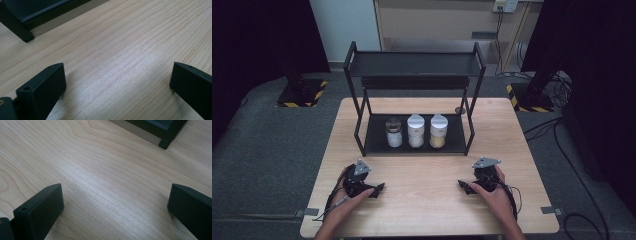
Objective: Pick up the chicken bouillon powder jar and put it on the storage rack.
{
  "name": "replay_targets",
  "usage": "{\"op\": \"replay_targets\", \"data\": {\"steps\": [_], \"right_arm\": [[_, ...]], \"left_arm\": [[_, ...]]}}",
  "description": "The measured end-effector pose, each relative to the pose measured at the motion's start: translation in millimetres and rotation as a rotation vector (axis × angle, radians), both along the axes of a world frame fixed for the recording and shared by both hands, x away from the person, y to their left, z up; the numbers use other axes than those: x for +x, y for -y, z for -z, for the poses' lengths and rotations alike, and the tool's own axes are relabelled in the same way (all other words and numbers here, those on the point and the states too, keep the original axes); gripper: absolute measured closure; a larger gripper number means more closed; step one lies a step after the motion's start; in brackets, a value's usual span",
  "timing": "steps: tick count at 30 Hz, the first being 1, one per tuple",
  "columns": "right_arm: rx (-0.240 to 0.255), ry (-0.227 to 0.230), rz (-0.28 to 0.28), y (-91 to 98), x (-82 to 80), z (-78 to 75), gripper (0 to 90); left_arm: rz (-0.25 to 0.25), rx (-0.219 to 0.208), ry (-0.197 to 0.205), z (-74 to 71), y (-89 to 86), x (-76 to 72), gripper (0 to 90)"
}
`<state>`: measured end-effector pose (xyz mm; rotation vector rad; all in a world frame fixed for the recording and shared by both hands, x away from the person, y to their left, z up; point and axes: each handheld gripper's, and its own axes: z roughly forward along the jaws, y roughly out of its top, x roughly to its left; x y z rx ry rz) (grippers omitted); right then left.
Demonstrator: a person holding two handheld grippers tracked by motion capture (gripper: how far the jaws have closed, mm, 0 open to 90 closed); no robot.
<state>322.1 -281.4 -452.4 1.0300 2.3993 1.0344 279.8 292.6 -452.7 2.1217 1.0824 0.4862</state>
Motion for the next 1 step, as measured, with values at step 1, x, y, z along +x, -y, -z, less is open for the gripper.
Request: {"op": "replay_targets", "data": {"steps": [1], "right_arm": [[0.000,0.000,0.000,0.0,0.0,0.0,1.0]], "left_arm": [[-0.001,0.000,0.000,0.0,0.1,-0.1,0.0]]}}
